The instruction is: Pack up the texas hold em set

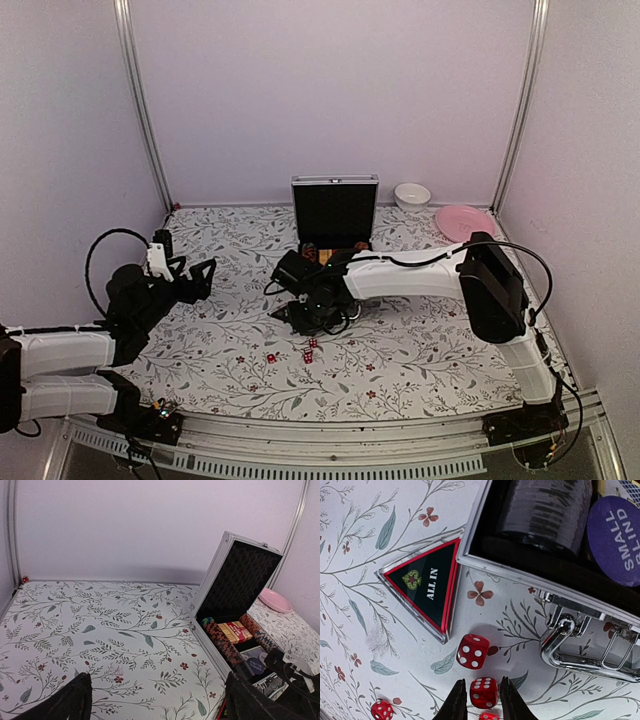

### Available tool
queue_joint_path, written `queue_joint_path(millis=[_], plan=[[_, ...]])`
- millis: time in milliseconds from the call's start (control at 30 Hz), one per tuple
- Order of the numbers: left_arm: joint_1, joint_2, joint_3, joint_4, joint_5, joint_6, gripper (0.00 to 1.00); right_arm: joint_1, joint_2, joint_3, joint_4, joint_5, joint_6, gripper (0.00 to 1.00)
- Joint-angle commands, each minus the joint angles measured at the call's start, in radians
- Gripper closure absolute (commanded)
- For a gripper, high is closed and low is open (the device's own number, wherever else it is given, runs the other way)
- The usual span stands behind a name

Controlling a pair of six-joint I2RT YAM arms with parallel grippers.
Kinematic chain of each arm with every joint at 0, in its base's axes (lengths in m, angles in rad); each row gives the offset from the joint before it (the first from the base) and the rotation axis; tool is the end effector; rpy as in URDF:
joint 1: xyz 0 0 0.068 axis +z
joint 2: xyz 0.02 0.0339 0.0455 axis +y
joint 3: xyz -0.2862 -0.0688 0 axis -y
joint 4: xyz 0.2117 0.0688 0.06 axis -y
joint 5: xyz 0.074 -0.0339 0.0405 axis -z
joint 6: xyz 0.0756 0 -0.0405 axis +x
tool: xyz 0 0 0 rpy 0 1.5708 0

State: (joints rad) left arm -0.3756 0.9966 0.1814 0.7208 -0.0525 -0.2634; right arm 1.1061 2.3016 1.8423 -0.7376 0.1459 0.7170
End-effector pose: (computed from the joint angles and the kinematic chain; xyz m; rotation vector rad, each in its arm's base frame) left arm 0.1896 -0.0705 0.2268 0.0542 1.6830 -0.4391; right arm 0.2257 0.4257 0.1480 -0.5005 2.7391 0.2917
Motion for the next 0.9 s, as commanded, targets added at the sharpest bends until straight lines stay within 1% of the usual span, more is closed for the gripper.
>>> queue_joint_path(millis=[0, 533, 567, 600, 867], plan=[[-0.013, 0.013, 0.011, 0.026, 0.008, -0.004, 0.08, 0.005, 0.028, 0.035, -0.019, 0.024, -0.005, 0.77], [-0.013, 0.019, 0.019, 0.014, 0.005, -0.005, 0.08, 0.007, 0.036, 0.038, -0.030, 0.018, -0.002, 0.80], [-0.013, 0.020, 0.019, 0.013, 0.005, -0.006, 0.08, 0.006, 0.036, 0.038, -0.030, 0.017, -0.003, 0.83], [-0.013, 0.019, 0.019, 0.013, 0.006, -0.006, 0.08, 0.005, 0.036, 0.038, -0.030, 0.016, -0.002, 0.85], [-0.013, 0.018, 0.021, 0.007, 0.003, -0.005, 0.08, 0.006, 0.021, 0.037, -0.037, 0.021, 0.001, 0.92]])
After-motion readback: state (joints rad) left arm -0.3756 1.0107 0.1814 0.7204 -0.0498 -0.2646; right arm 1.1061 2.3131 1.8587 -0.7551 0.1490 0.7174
